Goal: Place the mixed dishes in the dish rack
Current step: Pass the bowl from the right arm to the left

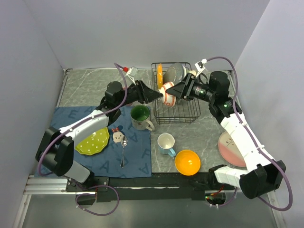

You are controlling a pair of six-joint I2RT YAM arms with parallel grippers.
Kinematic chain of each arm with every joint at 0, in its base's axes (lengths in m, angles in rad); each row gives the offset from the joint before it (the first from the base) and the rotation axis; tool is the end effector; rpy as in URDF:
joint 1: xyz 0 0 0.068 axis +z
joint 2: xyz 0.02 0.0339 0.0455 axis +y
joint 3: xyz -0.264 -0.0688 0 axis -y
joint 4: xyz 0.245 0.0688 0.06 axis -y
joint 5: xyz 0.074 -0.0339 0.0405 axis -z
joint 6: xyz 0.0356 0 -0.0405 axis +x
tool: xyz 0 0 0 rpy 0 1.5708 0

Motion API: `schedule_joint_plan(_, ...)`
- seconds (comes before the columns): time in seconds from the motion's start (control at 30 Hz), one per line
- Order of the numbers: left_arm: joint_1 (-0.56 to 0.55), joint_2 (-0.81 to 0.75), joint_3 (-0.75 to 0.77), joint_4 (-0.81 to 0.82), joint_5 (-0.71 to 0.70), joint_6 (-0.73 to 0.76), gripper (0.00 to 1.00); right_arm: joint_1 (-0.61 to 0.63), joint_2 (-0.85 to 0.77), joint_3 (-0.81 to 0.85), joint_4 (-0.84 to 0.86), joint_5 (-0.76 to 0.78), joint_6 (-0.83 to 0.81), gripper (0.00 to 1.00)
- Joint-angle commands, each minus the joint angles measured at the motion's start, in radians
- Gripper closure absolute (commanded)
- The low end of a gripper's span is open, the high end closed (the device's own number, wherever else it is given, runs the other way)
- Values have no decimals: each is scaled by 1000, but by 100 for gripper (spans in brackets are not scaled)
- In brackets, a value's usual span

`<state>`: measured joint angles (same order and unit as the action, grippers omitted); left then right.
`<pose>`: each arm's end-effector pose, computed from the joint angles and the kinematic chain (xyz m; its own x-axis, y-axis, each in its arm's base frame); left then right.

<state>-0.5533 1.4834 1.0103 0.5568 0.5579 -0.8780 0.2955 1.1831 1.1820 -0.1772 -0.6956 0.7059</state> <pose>0.2847 -0.1980 0.3270 -0.6430 -0.3701 -0.6705 0.6261 0.2501 -0.7385 0.2469 0.0990 0.3997 -0.6656 0.3180 -0.6752 -0.5192 0.4526 0.7249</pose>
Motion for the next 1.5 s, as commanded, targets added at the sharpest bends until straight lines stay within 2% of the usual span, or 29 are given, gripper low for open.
schedule_joint_plan(0.0,-4,43,73,-6,-72,40,99,-1,15,-10,25,13,-9,41)
schedule_joint_plan(0.4,-4,153,91,5,-30,36,99,-30,107,-65,87,-22,-9,45)
schedule_joint_plan(0.73,-2,238,206,-161,-110,111,99,-58,173,-96,133,-44,-17,44)
schedule_joint_plan(1.07,-3,212,200,-230,-164,168,99,-75,168,-150,142,-21,-26,43)
schedule_joint_plan(1.47,-4,169,182,-228,-135,163,99,-101,155,-206,174,-28,1,44)
